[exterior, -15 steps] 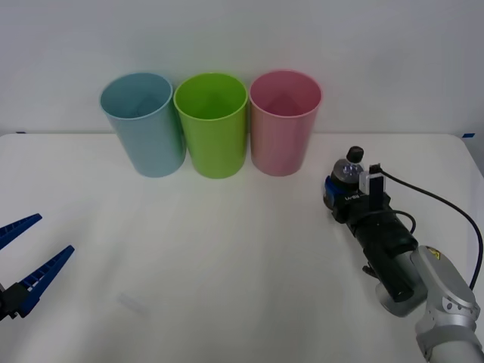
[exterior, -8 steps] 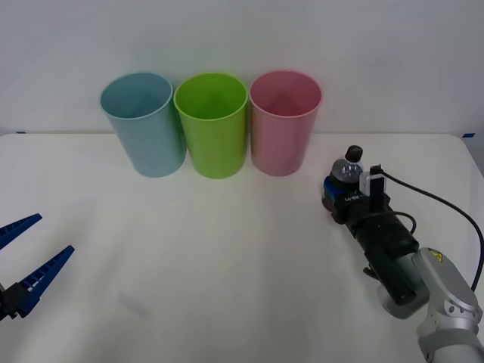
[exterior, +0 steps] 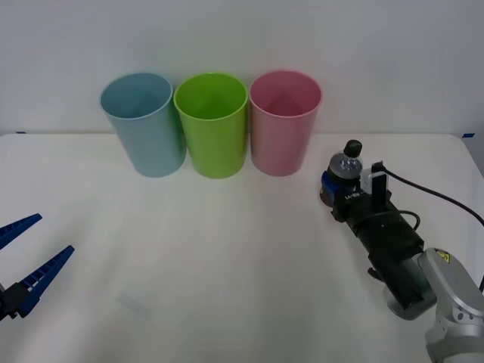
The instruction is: Grasp the object on the table and drop it into the matching bin: aluminum can to the light blue bin, PET bottle to the pink bin.
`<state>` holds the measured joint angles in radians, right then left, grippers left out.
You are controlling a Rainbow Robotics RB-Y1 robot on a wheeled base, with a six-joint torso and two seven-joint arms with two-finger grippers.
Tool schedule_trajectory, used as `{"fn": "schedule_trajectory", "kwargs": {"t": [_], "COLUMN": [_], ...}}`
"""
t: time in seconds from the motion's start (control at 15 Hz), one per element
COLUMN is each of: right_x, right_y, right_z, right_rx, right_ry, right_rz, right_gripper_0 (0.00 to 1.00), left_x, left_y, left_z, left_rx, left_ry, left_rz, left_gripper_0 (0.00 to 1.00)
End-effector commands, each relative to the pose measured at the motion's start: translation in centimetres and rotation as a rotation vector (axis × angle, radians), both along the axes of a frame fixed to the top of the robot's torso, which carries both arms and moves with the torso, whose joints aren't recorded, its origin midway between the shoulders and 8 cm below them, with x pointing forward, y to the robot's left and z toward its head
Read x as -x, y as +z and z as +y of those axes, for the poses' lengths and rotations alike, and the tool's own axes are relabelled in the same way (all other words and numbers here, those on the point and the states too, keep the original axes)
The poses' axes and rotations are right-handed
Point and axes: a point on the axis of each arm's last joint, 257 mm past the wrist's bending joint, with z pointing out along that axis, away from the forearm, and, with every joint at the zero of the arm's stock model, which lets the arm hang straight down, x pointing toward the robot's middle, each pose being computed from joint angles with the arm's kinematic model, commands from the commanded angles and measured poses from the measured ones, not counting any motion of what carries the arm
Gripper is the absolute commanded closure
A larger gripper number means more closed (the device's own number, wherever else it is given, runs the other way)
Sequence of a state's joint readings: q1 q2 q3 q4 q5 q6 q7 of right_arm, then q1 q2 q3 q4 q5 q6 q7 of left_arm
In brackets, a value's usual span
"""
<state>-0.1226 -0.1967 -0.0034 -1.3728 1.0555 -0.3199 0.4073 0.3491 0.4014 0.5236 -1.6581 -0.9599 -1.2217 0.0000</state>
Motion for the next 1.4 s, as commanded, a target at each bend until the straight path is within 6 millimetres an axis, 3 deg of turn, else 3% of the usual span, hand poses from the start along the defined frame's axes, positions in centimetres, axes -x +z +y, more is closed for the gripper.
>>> {"fn": "schedule_trajectory", "kwargs": {"t": [0.07, 0.67, 1.13, 1.4], "right_x": [0.4, 3.4, 5.8, 7.0], "right_y": [2.0, 7.1, 13.5, 17.1], "right_z": [1.0, 4.2, 6.8, 7.2], "right_rx": [0.025, -0.062, -0.132, -0.166], "right_ry": [0.042, 0.185, 0.316, 0.384], "right_rz": [-0.035, -0.061, -0.101, -0.107], "right_gripper_0": [1.0, 1.0, 1.0, 1.0], "left_x": [0.0, 0.0, 0.0, 0.0], "left_y": [0.0, 0.0, 0.0, 0.0], "left_z": [0.0, 0.0, 0.0, 0.0], "left_rx": [0.0, 0.0, 0.0, 0.0], "left_ry": [0.0, 0.0, 0.0, 0.0], "left_rz": [0.0, 0.0, 0.0, 0.0], "left_gripper_0": [0.0, 0.0, 0.0, 0.0]}}
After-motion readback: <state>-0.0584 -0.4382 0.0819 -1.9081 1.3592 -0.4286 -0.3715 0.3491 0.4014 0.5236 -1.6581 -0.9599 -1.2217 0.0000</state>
